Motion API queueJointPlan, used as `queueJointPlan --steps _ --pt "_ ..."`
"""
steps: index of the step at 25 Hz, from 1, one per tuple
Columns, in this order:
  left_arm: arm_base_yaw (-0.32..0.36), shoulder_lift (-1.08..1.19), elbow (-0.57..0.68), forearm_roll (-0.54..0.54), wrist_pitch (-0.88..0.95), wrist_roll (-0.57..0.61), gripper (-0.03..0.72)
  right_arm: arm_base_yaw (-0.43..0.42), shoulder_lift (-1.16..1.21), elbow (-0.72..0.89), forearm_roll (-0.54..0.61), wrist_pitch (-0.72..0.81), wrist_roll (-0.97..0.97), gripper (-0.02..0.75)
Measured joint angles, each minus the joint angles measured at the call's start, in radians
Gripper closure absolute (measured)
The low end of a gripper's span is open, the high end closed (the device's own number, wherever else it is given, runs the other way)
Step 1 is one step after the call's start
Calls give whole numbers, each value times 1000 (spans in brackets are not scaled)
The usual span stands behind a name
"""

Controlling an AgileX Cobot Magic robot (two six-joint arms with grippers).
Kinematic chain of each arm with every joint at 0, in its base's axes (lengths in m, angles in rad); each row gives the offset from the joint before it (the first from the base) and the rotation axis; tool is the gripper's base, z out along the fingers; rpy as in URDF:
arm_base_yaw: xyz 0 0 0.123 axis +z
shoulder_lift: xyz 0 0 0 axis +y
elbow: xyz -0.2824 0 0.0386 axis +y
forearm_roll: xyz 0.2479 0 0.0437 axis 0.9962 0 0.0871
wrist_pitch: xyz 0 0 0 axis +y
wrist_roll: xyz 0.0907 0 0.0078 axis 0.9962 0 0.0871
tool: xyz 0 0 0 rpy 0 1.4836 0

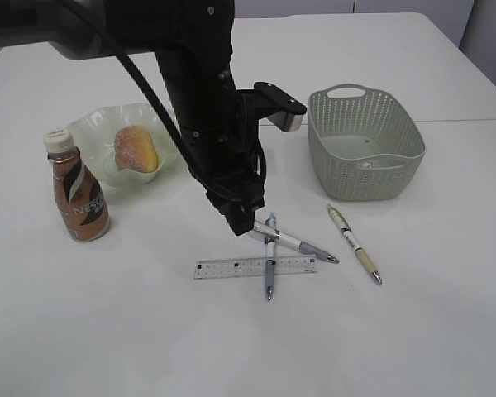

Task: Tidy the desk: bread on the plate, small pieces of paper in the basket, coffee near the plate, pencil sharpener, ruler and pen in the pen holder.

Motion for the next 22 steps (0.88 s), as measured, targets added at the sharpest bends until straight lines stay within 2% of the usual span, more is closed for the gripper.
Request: queueJointPlan --steps 9,11,17,22 --pt "-1 0 0 -22 -5 14 405 0 0 0 0 0 0 271" --pt "-1 0 0 -16 -7 60 395 0 0 0 0 0 0 271" --pt "-1 18 0 -5 -7 210 302 0 0 0 0 0 0 271" --pt "-1 24 0 -32 -9 319 289 0 0 0 2 0 0 271"
